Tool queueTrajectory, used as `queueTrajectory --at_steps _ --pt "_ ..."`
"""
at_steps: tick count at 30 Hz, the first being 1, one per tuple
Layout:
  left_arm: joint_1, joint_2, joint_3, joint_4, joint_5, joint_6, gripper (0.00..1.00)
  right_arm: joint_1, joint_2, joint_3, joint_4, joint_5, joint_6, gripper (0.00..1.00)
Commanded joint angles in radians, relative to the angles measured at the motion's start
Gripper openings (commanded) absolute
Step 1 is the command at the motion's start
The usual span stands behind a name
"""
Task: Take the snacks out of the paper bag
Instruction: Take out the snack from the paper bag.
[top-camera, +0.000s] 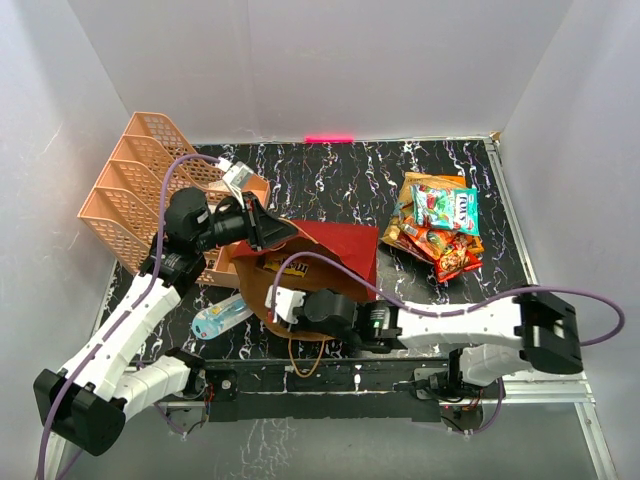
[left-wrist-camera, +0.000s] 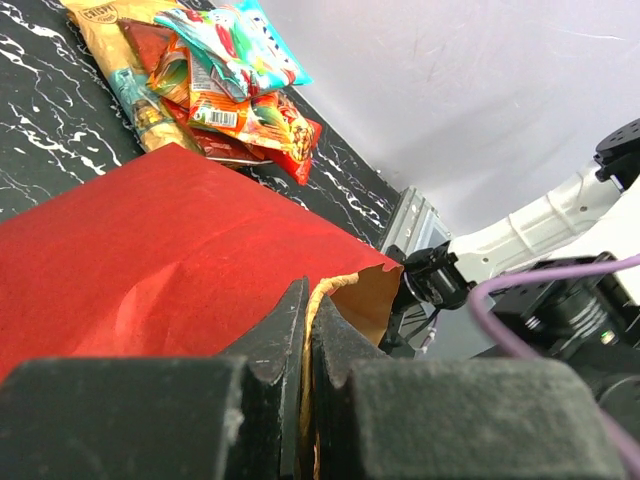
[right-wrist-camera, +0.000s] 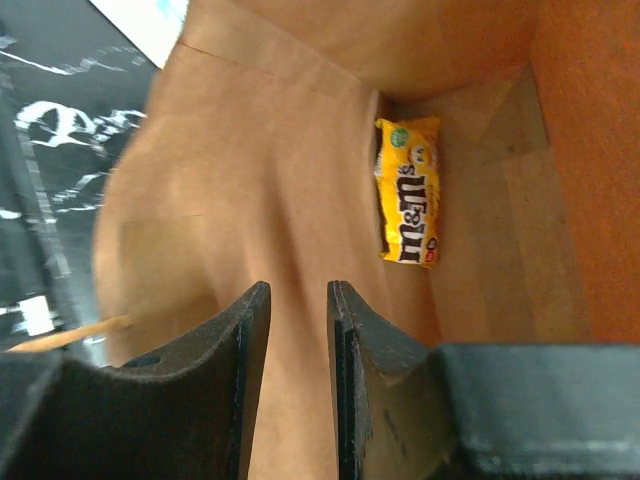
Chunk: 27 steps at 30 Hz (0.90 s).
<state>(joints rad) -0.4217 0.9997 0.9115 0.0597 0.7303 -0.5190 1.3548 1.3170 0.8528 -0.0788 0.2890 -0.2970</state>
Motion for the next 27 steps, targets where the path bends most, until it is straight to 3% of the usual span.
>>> queueTrajectory --at_steps 1,5,22,27 --pt "0.003 0.003 0.035 0.032 0.03 -0.015 0.0 0.005 0.089 -0.008 0.237 0.207 -0.131 0.33" --pt "0.003 0.014 0.056 0.024 0.047 -0.01 0.0 -0.02 0.212 0.041 0.276 0.275 -0.161 0.34" --pt "0.003 0.016 0.078 0.023 0.071 -0.012 0.0 -0.183 0.478 0.093 0.435 0.175 -0.251 0.46" --pt "0.002 0.012 0.077 0.021 0.077 -0.012 0.0 -0.213 0.548 0.137 0.437 0.215 -0.267 0.53"
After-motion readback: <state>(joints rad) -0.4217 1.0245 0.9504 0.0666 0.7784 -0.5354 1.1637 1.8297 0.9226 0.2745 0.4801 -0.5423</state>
